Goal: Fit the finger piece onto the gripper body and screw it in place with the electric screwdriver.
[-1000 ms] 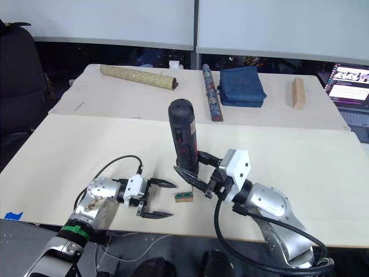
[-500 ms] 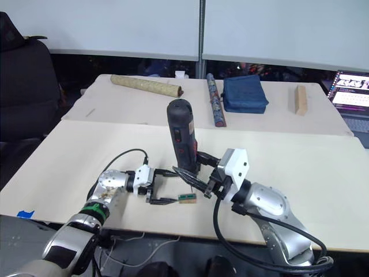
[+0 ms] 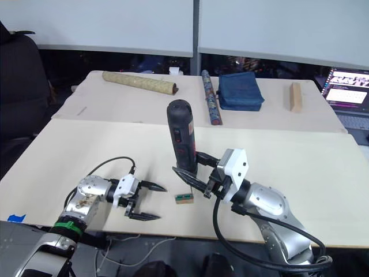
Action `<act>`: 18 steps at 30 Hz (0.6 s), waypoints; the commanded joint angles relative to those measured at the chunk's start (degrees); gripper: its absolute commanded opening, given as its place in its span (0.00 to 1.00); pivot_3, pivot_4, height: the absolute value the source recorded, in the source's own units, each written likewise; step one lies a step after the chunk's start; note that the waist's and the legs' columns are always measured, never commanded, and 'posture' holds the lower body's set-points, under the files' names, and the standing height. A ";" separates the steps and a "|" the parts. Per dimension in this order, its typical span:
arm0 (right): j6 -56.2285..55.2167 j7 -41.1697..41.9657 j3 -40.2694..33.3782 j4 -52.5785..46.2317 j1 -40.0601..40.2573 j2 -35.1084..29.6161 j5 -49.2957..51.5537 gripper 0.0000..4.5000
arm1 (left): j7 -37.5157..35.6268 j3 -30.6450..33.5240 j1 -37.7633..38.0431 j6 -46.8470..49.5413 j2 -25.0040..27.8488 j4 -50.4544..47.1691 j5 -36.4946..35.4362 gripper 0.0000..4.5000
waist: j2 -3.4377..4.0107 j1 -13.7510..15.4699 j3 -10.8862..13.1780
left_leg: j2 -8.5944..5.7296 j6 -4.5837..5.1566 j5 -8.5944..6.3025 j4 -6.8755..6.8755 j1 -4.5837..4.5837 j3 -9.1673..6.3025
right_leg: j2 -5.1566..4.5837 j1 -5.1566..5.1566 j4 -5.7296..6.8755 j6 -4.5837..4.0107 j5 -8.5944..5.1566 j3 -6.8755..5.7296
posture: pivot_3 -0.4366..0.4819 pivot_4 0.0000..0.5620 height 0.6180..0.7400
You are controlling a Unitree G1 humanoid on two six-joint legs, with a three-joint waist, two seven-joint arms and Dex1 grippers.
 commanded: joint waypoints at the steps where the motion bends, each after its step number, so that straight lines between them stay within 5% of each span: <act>1: -1.11 0.41 -0.73 -1.62 -1.43 0.16 1.69 0.43 | 1.09 0.59 -0.46 3.84 0.17 -5.56 -1.89 1.00 | -0.03 0.33 0.00 | -0.01 0.00 0.00 0.03 -0.15 0.00 | -0.01 -0.14 0.01 0.00 0.00 0.00 | 0.48 0.27 1.00; 4: -1.29 0.70 -0.60 -1.20 -1.57 0.20 1.52 0.43 | 2.59 0.37 -0.94 6.00 -0.24 -7.53 -1.70 1.00 | -0.06 0.41 0.00 | -0.14 0.02 0.01 0.14 -0.68 0.13 | 0.00 -0.79 0.15 0.02 0.03 0.07 | 0.48 0.27 1.00; 18: -1.58 1.40 -0.57 -0.90 -1.31 0.27 1.13 0.43 | 6.98 -1.26 -4.63 17.97 -1.23 -17.23 -2.46 1.00 | -0.20 0.30 0.09 | -0.13 0.02 0.01 0.13 -0.60 0.31 | 0.14 -0.78 0.14 0.03 0.03 0.17 | 0.48 0.27 1.00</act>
